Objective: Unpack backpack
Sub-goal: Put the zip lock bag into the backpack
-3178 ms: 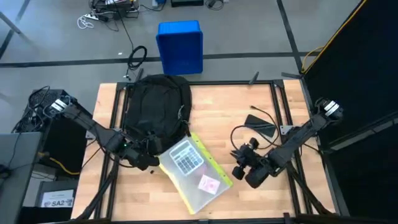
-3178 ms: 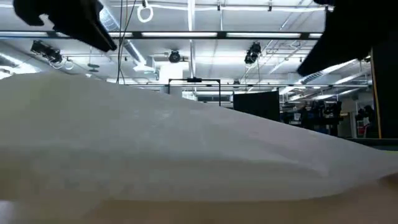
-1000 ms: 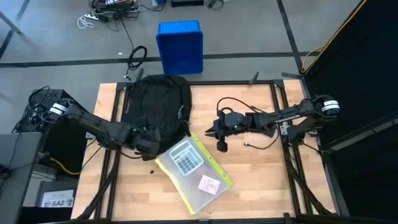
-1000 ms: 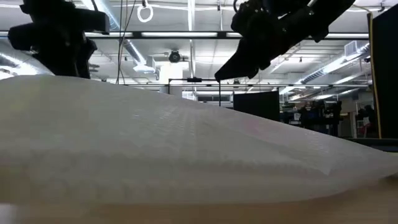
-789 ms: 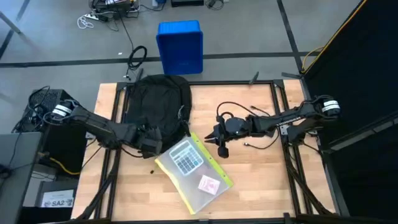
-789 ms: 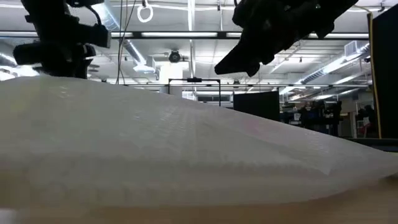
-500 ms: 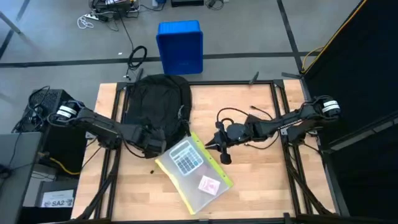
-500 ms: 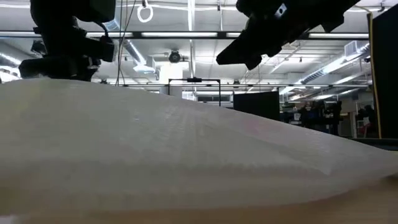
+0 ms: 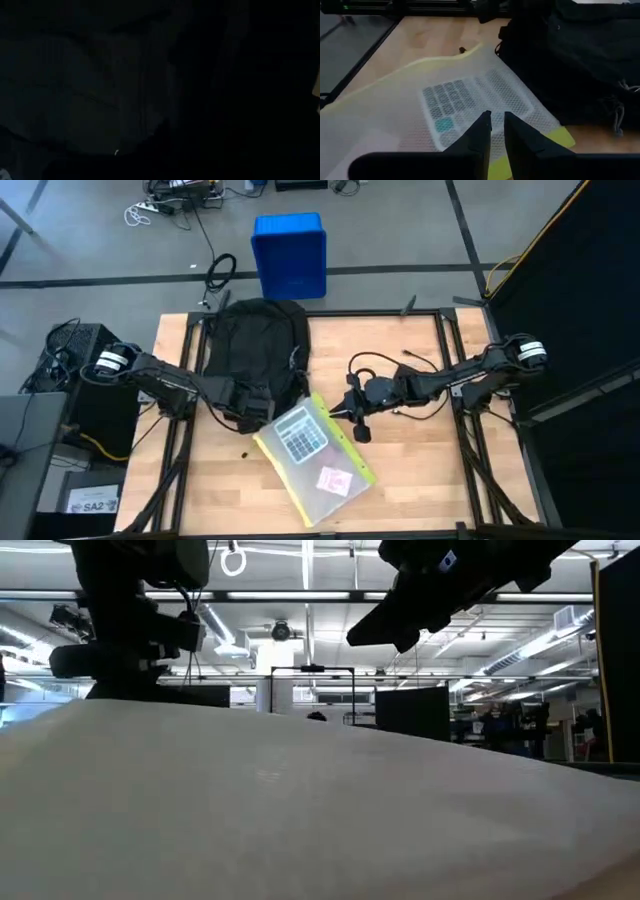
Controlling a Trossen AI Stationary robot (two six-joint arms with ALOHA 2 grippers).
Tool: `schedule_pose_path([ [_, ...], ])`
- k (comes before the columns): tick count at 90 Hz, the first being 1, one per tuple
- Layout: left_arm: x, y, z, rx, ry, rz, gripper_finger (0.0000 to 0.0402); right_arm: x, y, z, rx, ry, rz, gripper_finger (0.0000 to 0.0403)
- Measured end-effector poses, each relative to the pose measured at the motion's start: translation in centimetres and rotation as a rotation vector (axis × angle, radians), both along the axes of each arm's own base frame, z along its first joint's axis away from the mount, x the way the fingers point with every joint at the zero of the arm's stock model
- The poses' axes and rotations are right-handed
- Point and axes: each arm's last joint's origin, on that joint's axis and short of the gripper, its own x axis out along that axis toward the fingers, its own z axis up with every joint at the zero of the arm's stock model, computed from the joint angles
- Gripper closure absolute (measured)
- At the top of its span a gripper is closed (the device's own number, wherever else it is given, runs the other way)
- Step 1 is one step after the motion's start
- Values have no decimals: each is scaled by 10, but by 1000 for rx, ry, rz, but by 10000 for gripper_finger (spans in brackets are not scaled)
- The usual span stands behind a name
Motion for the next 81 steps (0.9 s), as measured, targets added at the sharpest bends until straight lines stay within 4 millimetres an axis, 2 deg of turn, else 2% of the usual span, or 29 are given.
schedule_pose_path([
  [16, 16, -3, 26, 11, -122, 21, 401, 0, 0, 0, -3, 0, 2, 378],
  [35, 38, -5, 86, 52, -345, 31, 402, 0, 1, 1, -5, -9, 8, 374],
  [55, 47, -6, 141, 69, -518, 18, 402, -1, 18, 5, -2, -52, 70, 380],
  [67, 48, -6, 158, 76, -561, -9, 402, -3, 27, 5, -19, -56, 104, 377],
  [81, 49, -6, 164, 93, -573, -33, 402, -4, 30, 5, -20, -56, 115, 375],
])
